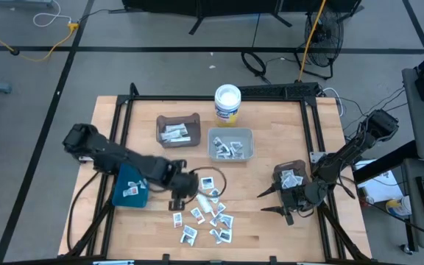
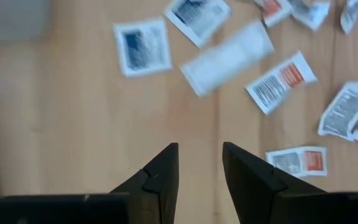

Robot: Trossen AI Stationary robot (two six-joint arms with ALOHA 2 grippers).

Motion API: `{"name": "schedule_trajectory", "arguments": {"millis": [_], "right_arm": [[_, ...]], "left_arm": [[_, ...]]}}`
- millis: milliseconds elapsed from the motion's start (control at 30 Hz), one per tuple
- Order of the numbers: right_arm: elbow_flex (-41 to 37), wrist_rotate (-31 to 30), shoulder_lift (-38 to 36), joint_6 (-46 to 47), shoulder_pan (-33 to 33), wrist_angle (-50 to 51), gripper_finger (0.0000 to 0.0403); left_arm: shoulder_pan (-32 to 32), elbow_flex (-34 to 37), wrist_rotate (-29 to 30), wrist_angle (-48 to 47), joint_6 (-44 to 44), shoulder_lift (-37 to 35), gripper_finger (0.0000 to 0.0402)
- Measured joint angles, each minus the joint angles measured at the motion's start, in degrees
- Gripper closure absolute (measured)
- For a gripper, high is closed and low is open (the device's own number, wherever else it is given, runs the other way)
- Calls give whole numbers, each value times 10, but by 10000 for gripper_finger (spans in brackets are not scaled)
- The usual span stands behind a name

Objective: Pick & Place First Aid Supplies
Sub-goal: Put the orange ointment pack into the blue bin

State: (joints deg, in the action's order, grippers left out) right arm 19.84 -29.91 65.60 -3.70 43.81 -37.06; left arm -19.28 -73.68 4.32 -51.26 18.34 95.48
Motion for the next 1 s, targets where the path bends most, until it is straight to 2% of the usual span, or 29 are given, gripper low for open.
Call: {"name": "schedule_trajectory", "arguments": {"millis": [267,533,700,1000], "right_arm": [[0,0,0,0,0,0,190],[0,0,0,0,0,-13,190],[0,0,0,0,0,-13,190],[0,0,0,17,0,-9,190]], "left_arm": [[-93,101,-4,127,135,0,263],[-165,116,14,282,189,7,252],[-199,116,63,308,189,26,260],[-219,117,68,308,209,76,270]]}}
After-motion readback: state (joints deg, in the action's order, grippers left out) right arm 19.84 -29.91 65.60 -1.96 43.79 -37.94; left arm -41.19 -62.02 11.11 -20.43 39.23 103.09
